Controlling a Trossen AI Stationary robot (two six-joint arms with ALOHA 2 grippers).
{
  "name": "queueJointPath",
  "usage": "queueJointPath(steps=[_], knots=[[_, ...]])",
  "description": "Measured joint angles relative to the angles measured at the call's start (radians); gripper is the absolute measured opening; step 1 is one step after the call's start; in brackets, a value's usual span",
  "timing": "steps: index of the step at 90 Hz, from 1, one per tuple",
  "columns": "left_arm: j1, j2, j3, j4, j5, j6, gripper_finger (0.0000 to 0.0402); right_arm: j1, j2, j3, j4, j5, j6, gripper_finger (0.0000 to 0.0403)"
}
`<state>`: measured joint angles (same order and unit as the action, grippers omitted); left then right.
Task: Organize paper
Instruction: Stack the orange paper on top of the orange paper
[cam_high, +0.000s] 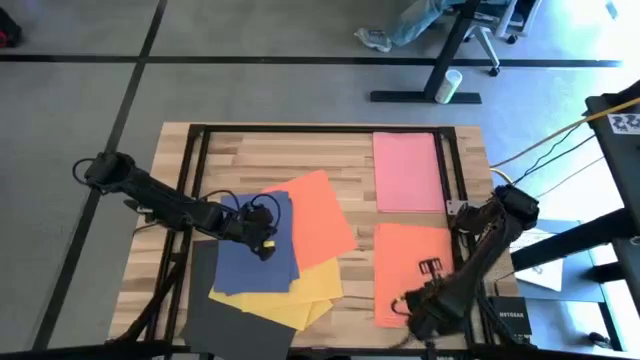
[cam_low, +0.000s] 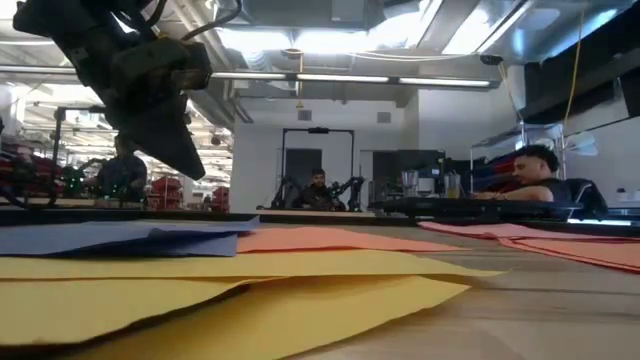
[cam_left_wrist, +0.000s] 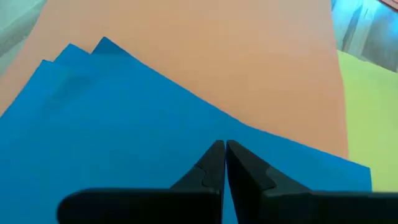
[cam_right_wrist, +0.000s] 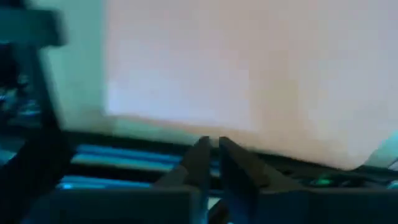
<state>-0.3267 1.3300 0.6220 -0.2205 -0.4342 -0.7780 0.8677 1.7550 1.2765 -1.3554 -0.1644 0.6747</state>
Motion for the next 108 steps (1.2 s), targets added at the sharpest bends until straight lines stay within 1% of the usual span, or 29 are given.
queueJointPath(steps=[12, 23, 28, 33, 43, 53, 63, 75, 81, 86, 96, 103, 108], knots=[[0.000, 0.000, 0.000, 0.001, 0.000, 0.000, 0.0000, -0.144, 0.000, -0.049, 0.008, 0.155, -0.089, 0.0003], [0.000, 0.000, 0.000, 0.001, 0.000, 0.000, 0.0000, -0.305, 0.000, -0.080, 0.081, 0.264, -0.156, 0.0001], [0.000, 0.000, 0.000, 0.001, 0.000, 0.000, 0.0000, -0.377, 0.000, -0.092, 0.110, 0.281, -0.187, 0.0001], [0.000, 0.000, 0.000, 0.001, 0.000, 0.000, 0.0000, -0.448, 0.000, -0.116, 0.152, 0.278, -0.212, 0.0001], [0.000, 0.000, 0.000, 0.001, 0.000, 0.000, 0.0000, -0.564, 0.000, -0.174, 0.237, 0.289, -0.268, 0.0000], [0.000, 0.000, 0.000, 0.001, 0.000, 0.000, 0.0000, -0.648, 0.000, -0.202, 0.288, 0.356, -0.306, 0.0000], [0.000, 0.000, 0.000, 0.000, 0.000, 0.000, 0.0000, -0.713, 0.000, -0.226, 0.339, 0.366, -0.359, 0.0000], [0.000, 0.000, 0.000, -0.009, 0.000, -0.003, 0.0000, -0.751, 0.000, -0.227, 0.484, 0.350, -0.427, 0.0000], [0.000, 0.000, -0.005, -0.009, 0.001, -0.008, 0.0000, -0.748, 0.000, -0.206, 0.506, 0.295, -0.455, 0.0000], [0.000, 0.000, -0.016, -0.011, 0.002, -0.023, 0.0000, -0.727, 0.000, -0.178, 0.493, 0.252, -0.472, 0.0000], [0.000, 0.000, -0.046, -0.013, 0.004, -0.062, 0.0000, -0.653, 0.000, -0.143, 0.488, 0.216, -0.530, 0.0000], [-0.001, 0.000, -0.065, -0.014, 0.005, -0.088, 0.0000, -0.596, 0.000, -0.132, 0.528, 0.218, -0.563, 0.0000], [-0.001, 0.000, -0.079, -0.005, 0.005, -0.104, 0.0000, -0.562, 0.007, -0.132, 0.568, 0.250, -0.575, 0.0002]])
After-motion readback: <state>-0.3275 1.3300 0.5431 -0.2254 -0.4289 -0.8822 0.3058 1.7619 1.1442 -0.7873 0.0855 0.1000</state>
